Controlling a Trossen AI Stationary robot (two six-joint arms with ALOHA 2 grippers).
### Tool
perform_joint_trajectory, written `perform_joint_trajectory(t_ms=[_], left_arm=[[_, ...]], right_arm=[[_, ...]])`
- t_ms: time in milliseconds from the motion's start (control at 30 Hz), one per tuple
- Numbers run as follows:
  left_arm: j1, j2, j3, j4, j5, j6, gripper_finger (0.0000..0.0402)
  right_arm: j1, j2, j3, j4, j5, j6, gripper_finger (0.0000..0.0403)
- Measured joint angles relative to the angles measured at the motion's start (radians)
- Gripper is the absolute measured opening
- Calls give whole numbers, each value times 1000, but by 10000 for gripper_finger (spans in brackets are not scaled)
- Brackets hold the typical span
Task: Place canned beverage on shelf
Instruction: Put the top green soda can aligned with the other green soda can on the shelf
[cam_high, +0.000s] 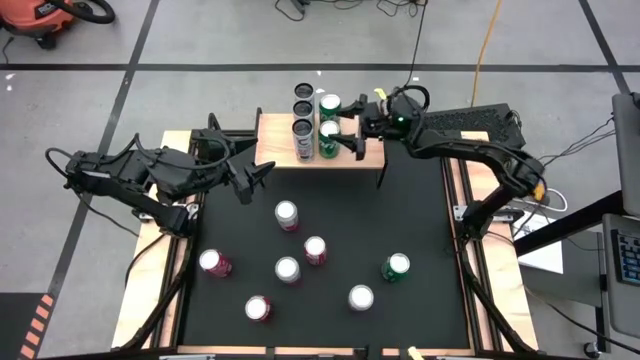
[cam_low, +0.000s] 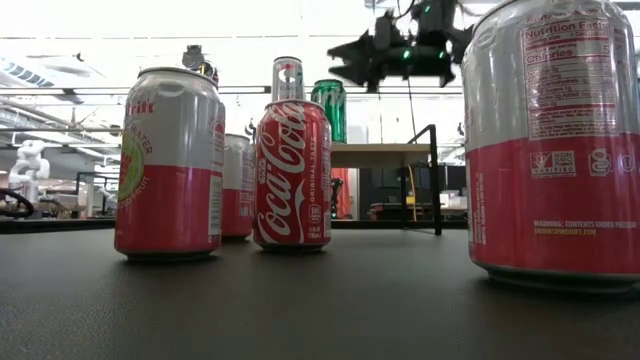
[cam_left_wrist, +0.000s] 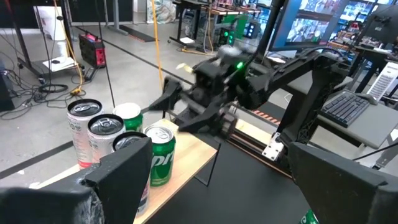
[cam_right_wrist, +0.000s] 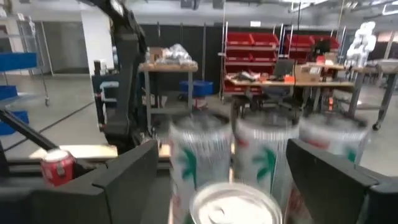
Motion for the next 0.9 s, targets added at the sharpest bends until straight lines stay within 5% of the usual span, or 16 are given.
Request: perform_joint_trajectory(t_ms=[400, 733, 900], left_arm=[[-3, 0, 0, -15, 0, -1, 377], [-3, 0, 0, -14, 0, 27, 377], [-3, 0, 0, -14, 5, 20, 377]], right_arm=[[124, -254, -1, -615, 0, -11, 282], [275, -170, -1, -608, 238, 29, 161], [260, -98, -1, -547, 238, 7, 78]])
